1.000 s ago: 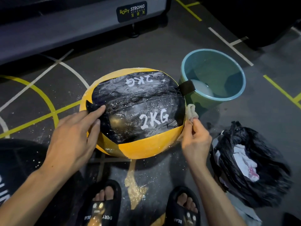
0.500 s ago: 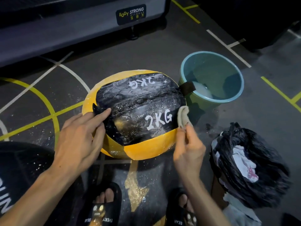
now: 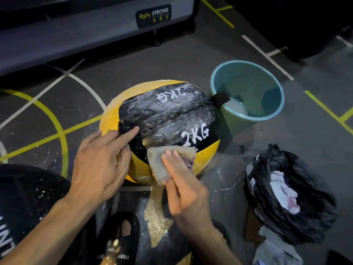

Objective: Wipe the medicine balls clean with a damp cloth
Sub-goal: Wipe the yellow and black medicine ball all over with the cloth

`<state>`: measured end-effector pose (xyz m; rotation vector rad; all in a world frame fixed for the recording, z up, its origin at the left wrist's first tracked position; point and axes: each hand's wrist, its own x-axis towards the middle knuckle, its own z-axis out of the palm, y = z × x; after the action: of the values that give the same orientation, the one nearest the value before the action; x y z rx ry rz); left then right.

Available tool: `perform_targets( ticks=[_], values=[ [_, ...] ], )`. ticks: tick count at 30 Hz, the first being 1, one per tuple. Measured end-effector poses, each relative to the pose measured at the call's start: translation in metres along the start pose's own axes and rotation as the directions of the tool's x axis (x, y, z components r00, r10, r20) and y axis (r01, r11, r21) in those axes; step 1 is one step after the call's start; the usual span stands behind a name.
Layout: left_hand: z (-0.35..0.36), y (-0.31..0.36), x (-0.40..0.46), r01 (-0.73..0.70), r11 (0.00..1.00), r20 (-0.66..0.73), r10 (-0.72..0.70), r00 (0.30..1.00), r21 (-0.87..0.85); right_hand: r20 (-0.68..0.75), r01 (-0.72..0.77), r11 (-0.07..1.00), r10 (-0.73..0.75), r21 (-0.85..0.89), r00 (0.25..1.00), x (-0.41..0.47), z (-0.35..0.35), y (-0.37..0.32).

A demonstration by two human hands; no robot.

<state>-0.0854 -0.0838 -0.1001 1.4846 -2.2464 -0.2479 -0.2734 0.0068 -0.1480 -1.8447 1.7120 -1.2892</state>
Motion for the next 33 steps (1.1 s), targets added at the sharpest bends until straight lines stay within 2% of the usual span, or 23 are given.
perform_targets(
  ticks=[2,5,7,8,10,12,13,14,16,18,19,20,22,25,26,27,28,30,32,33],
  values=[
    [0.0,-0.001,-0.003,0.018,1.0,0.008,-0.018,1.0,0.019,0.003,0.07,0.995,-0.069,-0.075,0.998,0.005,-0.004,0.012],
    [0.002,-0.002,-0.004,0.04,0.999,0.011,-0.04,0.999,0.033,-0.224,-0.171,0.984,0.155,-0.054,0.962,0.027,-0.028,0.039],
    [0.003,0.001,-0.005,0.052,0.999,0.004,-0.052,0.999,0.016,-0.265,-0.237,0.97,0.218,-0.042,0.939,0.028,-0.032,0.039],
    [0.004,0.002,-0.004,0.053,0.999,0.005,-0.053,0.999,0.012,-0.243,-0.188,0.981,0.173,-0.039,0.954,0.024,-0.027,0.034],
    [0.004,0.001,-0.002,0.058,0.998,0.005,-0.058,0.998,0.026,-0.117,0.016,0.998,-0.023,-0.059,0.993,0.012,-0.01,0.022],
    [0.004,-0.001,-0.002,0.073,0.996,-0.014,-0.073,0.997,0.048,0.025,0.191,0.973,-0.189,-0.127,0.982,0.001,-0.002,0.016],
    [0.004,-0.002,-0.003,0.075,0.996,-0.028,-0.074,0.997,0.055,0.048,0.208,0.968,-0.203,-0.137,0.978,0.002,-0.004,0.021],
    [0.004,-0.003,-0.004,0.078,0.995,-0.041,-0.075,0.996,0.061,0.032,0.174,0.976,-0.171,-0.131,0.985,0.007,-0.01,0.027],
    [0.005,-0.005,-0.005,0.103,0.992,-0.046,-0.1,0.994,0.075,-0.103,-0.044,0.995,0.035,-0.09,0.994,0.022,-0.027,0.04],
    [0.005,-0.007,-0.009,0.135,0.988,-0.04,-0.132,0.99,0.077,-0.199,-0.345,0.938,0.34,0.007,0.919,0.045,-0.045,0.057],
    [0.005,-0.007,-0.01,0.142,0.987,-0.04,-0.139,0.989,0.078,-0.206,-0.452,0.892,0.447,0.025,0.87,0.055,-0.049,0.062],
    [0.005,-0.006,-0.011,0.144,0.986,-0.04,-0.141,0.989,0.082,-0.211,-0.486,0.874,0.478,0.013,0.853,0.061,-0.049,0.063],
    [0.006,-0.007,-0.01,0.151,0.984,-0.046,-0.147,0.988,0.094,-0.193,-0.395,0.918,0.391,0.016,0.9,0.065,-0.038,0.046],
    [0.006,-0.011,-0.01,0.191,0.979,-0.093,-0.184,0.979,0.077,-0.018,-0.038,0.996,0.036,-0.08,0.999,0.055,-0.015,0.015],
    [0.006,-0.014,-0.012,0.211,0.975,-0.112,-0.203,0.973,0.067,0.051,0.107,0.987,-0.102,-0.118,0.993,0.054,-0.014,0.017],
    [0.005,-0.017,-0.013,0.228,0.972,-0.124,-0.219,0.968,0.063,0.084,0.184,0.974,-0.174,-0.132,0.981,0.058,-0.016,0.025],
    [0.005,-0.019,-0.015,0.242,0.968,-0.134,-0.232,0.964,0.064,0.069,0.166,0.977,-0.158,-0.136,0.985,0.067,-0.022,0.034],
    [0.006,-0.022,-0.016,0.262,0.963,-0.155,-0.25,0.956,0.061,-0.063,-0.104,0.98,0.095,-0.167,0.993,0.09,-0.033,0.045],
    [0.007,-0.018,-0.015,0.269,0.962,-0.179,-0.258,0.949,0.041,-0.163,-0.344,0.93,0.322,-0.13,0.933,0.113,-0.038,0.052],
    [0.007,-0.016,-0.015,0.271,0.962,-0.19,-0.26,0.947,0.031,-0.182,-0.378,0.919,0.355,-0.114,0.917,0.118,-0.035,0.051]
  ],
)
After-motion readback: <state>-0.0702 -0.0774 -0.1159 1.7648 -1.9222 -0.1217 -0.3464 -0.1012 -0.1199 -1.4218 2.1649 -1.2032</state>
